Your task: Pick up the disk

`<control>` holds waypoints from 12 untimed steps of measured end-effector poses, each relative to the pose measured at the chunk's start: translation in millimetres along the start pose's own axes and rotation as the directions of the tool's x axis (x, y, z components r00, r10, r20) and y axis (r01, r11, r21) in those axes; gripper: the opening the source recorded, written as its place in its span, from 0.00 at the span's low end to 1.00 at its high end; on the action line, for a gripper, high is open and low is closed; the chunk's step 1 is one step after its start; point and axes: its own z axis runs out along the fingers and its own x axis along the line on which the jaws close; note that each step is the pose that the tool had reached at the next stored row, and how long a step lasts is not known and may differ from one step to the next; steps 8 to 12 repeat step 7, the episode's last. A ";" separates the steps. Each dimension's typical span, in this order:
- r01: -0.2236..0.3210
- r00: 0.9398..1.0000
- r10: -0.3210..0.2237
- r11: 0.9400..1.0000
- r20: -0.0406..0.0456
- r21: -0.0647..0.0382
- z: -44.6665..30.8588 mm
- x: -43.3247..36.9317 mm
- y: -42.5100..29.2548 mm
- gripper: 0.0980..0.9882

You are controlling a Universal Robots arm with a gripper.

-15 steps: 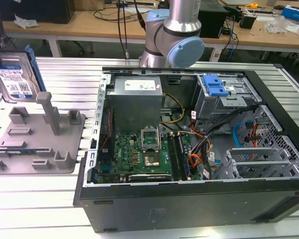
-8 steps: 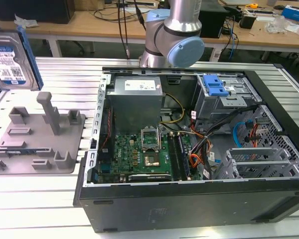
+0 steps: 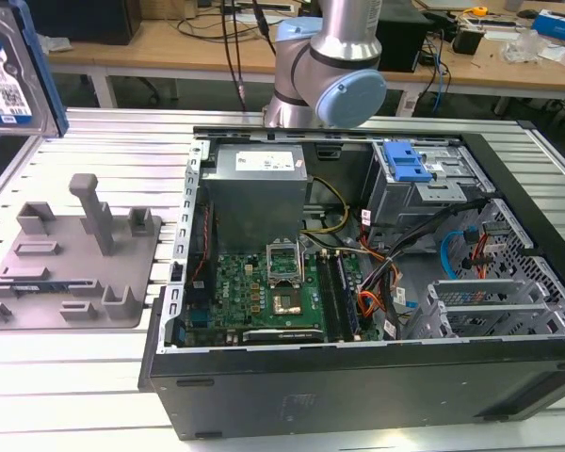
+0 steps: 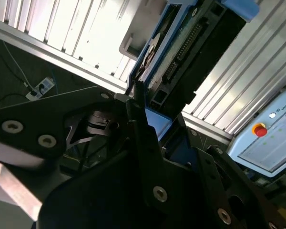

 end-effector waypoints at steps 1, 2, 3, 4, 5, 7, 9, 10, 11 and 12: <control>0.000 1.000 0.000 1.000 0.001 0.000 -7.6 0.9 -0.1 0.30; 0.000 1.000 0.000 1.000 0.004 0.000 -9.2 1.2 0.0 0.30; 0.000 1.000 0.000 1.000 0.004 0.000 -9.2 1.2 0.0 0.30; 0.000 1.000 0.000 1.000 0.004 0.001 -9.2 1.3 0.0 0.30; 0.000 1.000 0.000 1.000 0.004 0.001 -9.2 1.3 0.0 0.30; 0.000 1.000 0.000 1.000 0.004 0.001 -9.2 1.3 0.0 0.30; 0.000 1.000 0.000 1.000 0.004 0.001 -9.2 1.3 0.0 0.30; 0.000 1.000 0.000 1.000 0.004 0.001 -9.2 1.3 0.0 0.30; 0.000 1.000 0.000 1.000 0.004 0.001 -9.2 1.3 0.0 0.30; 0.000 1.000 0.000 1.000 0.004 0.001 -9.2 1.3 0.0 0.30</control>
